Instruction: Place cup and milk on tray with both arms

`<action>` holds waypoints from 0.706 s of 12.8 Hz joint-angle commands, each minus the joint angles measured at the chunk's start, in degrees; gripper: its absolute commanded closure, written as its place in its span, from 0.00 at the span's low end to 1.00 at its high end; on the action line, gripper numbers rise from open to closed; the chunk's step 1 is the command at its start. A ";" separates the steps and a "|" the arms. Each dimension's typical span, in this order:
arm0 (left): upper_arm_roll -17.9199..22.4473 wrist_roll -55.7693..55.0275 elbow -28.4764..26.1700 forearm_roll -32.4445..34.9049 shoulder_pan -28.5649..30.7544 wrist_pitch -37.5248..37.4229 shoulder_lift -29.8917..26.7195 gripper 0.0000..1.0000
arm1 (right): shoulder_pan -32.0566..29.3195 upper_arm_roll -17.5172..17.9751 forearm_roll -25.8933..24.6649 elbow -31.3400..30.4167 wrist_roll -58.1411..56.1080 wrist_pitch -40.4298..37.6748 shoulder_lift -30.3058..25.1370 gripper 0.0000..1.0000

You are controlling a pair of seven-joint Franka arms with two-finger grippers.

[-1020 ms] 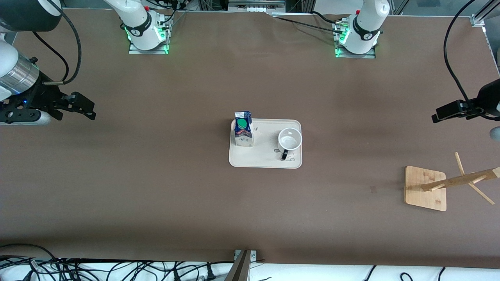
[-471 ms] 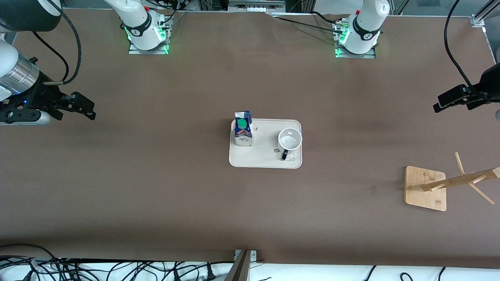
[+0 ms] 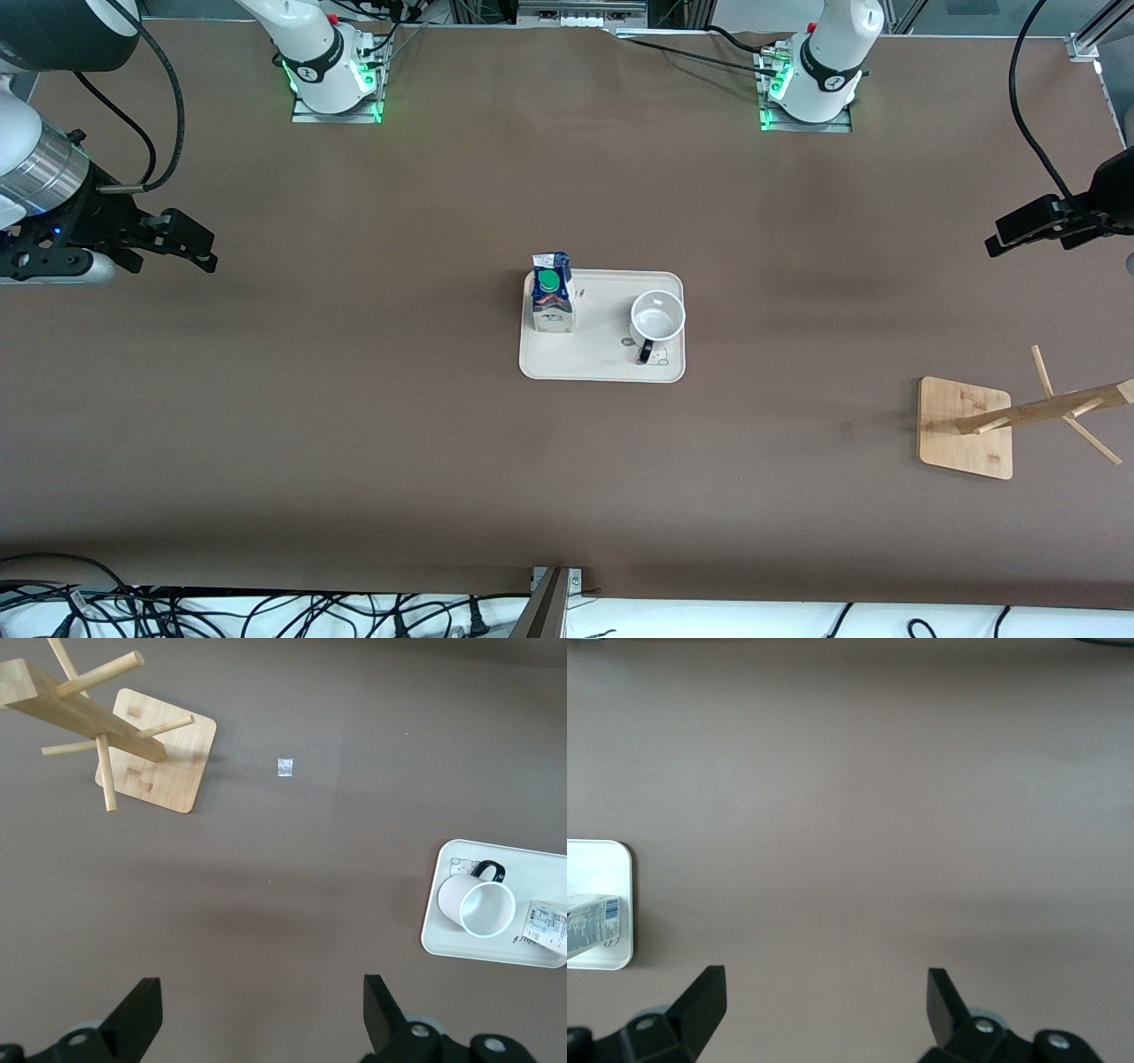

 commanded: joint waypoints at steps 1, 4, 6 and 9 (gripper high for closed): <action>0.85 0.63 -1.07 1.32 -1.19 0.46 -1.09 0.00 | -0.49 0.23 -0.28 0.07 0.17 -0.44 -0.19 0.00; 0.41 0.81 -0.54 2.64 -0.76 0.37 -0.83 0.00 | -0.49 0.14 -0.28 0.16 0.17 -0.44 -0.19 0.00; 0.41 0.72 -0.54 2.29 -0.49 0.11 -0.83 0.00 | -0.49 0.14 -0.19 0.16 0.17 -0.44 -0.19 0.00; 0.41 0.72 -0.72 2.37 -0.49 0.11 -0.83 0.00 | -0.49 0.14 -0.19 0.16 0.17 -0.44 -0.19 0.00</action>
